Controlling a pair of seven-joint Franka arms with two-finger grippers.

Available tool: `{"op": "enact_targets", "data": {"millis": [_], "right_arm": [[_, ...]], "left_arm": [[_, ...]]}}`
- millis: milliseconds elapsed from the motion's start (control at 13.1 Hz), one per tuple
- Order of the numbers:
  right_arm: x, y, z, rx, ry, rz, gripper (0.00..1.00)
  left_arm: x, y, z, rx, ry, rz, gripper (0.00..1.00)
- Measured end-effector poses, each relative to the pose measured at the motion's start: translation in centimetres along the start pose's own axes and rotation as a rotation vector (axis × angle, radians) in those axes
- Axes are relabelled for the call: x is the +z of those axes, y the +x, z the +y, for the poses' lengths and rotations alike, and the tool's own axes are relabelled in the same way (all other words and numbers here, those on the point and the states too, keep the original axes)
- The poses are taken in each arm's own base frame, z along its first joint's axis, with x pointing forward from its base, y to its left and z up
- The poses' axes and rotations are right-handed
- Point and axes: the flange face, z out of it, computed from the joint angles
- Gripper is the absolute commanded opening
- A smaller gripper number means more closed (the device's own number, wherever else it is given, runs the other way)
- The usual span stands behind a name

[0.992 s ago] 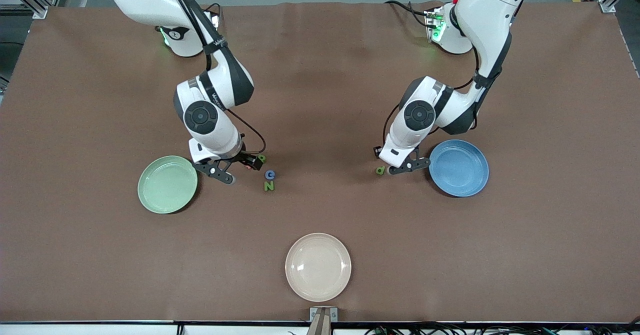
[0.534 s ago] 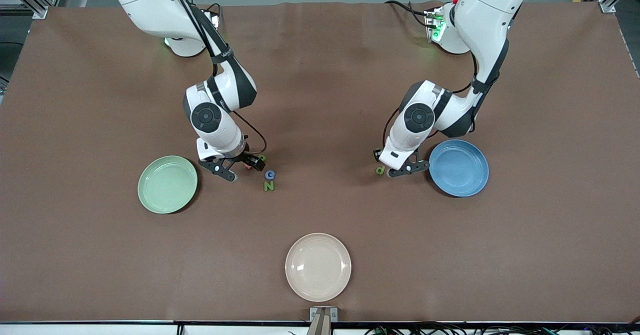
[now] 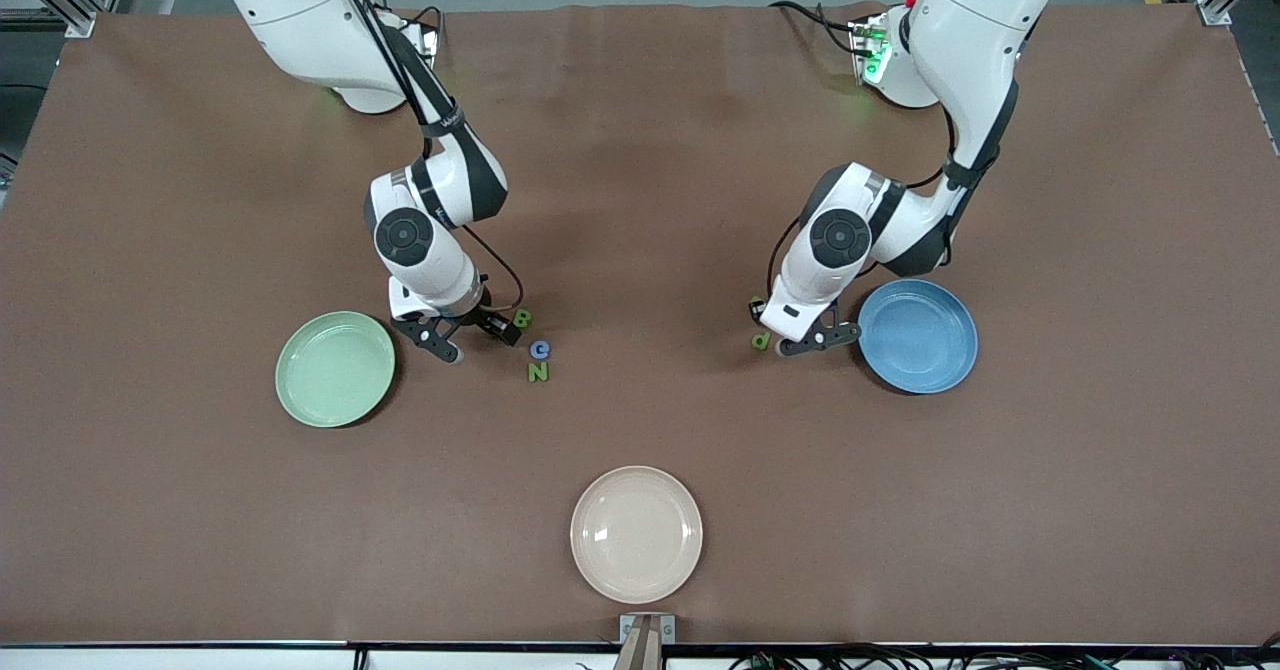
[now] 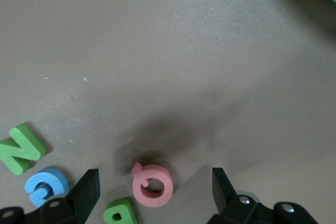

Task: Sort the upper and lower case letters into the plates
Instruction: 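Grasp the Q with the right gripper while the left gripper grasps the E, then release the Q onto the green plate while the left gripper releases the E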

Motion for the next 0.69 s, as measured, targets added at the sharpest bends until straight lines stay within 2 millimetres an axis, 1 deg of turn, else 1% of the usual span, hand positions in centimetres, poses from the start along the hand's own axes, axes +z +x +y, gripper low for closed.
{"op": "enact_targets", "data": {"millis": [458,534,610,686], "right_arm": [[0.57,-0.12,0.35,0.002,-0.001,0.002,0.6],[0.61,-0.14,0.35,0.002,-0.001,0.001,0.53],[0.63,-0.15,0.35,0.002,-0.001,0.001,0.48],[0.63,-0.16,0.34,0.001,-0.001,0.002,0.43]], "left_arm": [[0.32,0.09,0.02,-0.001,0.001,-0.003,0.29],[0.32,0.14,0.04,-0.001,0.001,-0.002,0.17],[0.3,0.2,0.08,-0.002,0.0,-0.001,0.03],[0.26,0.31,0.09,-0.003,-0.001,0.0,0.0]]}}
